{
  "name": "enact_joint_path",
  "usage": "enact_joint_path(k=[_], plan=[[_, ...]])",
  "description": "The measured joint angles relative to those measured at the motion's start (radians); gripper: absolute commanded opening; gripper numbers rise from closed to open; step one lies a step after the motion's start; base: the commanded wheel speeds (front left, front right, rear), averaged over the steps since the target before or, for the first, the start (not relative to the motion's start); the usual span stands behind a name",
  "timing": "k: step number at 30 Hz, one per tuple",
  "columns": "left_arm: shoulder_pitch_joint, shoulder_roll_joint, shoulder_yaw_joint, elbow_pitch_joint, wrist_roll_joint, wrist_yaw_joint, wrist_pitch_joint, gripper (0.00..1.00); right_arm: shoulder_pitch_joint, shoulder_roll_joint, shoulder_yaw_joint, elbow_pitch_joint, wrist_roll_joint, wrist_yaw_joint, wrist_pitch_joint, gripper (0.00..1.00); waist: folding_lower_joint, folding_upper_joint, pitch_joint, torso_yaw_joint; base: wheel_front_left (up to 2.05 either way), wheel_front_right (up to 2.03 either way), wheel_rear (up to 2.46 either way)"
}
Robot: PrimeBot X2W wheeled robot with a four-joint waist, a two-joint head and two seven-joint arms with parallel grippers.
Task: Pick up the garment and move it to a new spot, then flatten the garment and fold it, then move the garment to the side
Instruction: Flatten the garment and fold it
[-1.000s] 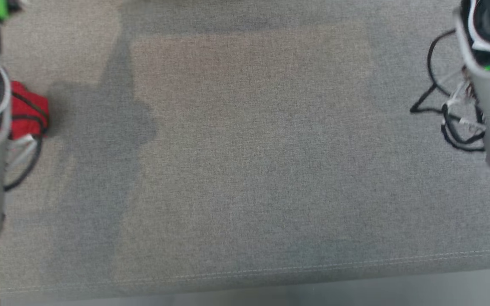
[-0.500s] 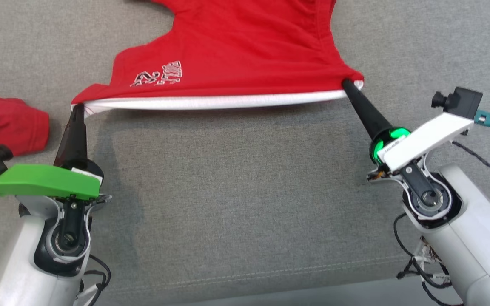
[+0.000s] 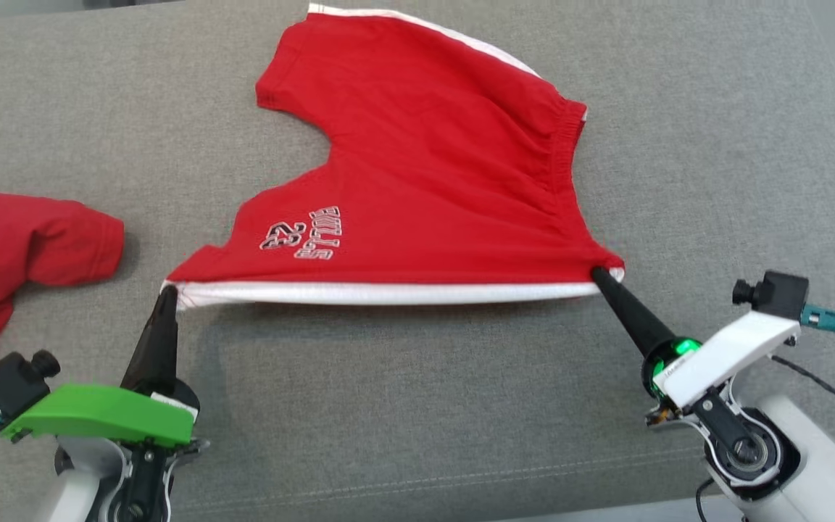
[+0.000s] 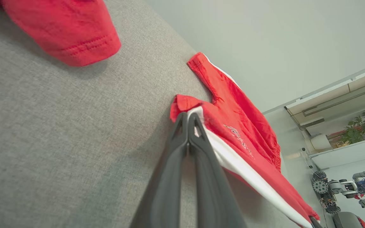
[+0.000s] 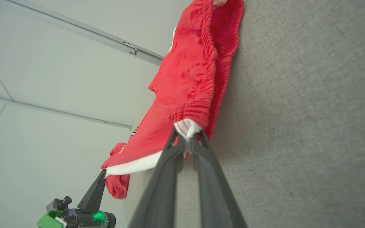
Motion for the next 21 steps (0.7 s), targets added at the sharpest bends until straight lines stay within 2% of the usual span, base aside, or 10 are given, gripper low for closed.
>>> enact_joint_path(k=[4, 9, 14, 16, 18, 20, 21], plan=[[0.098, 0.003, 0.041, -0.018, 0.0, 0.0, -0.015, 0.0, 0.101, -0.019, 0.016, -0.025, 0.0, -0.002, -0.01, 0.0, 0.0, 0.0, -0.015, 0.021, 0.0, 0.0, 0.0], [0.191, 0.034, 0.099, -0.031, 0.0, 0.002, -0.026, 0.0, 0.187, -0.036, 0.04, -0.058, 0.003, -0.011, -0.011, 0.0, 0.0, 0.0, -0.012, 0.039, 0.0, 0.0, 0.0], [0.237, 0.034, 0.133, -0.068, 0.0, 0.002, -0.034, 0.0, 0.216, -0.031, 0.086, -0.093, -0.004, -0.009, -0.008, 0.0, 0.0, 0.0, 0.004, 0.041, 0.0, 0.0, 0.0], [0.238, 0.033, 0.116, -0.095, 0.0, 0.002, -0.032, 0.01, 0.216, -0.032, 0.085, -0.099, -0.011, -0.009, -0.01, 0.0, 0.0, 0.0, 0.006, 0.035, 0.0, 0.0, 0.0], [0.238, 0.011, 0.075, -0.145, -0.024, 0.002, -0.003, 0.13, 0.215, -0.033, 0.086, -0.109, -0.021, -0.009, -0.01, 0.0, 0.0, 0.0, 0.007, 0.027, 0.0, 0.0, 0.0], [0.238, -0.006, 0.027, -0.171, -0.037, 0.002, 0.029, 0.39, 0.214, -0.035, 0.084, -0.117, -0.028, -0.009, -0.01, 0.0, 0.0, 0.0, 0.006, 0.02, 0.0, 0.0, 0.0], [0.238, -0.017, 0.009, -0.175, -0.047, 0.002, 0.042, 0.45, 0.213, -0.038, 0.084, -0.118, -0.034, -0.009, -0.01, 0.0, 0.0, 0.0, 0.006, 0.017, 0.0, 0.0, 0.0]])
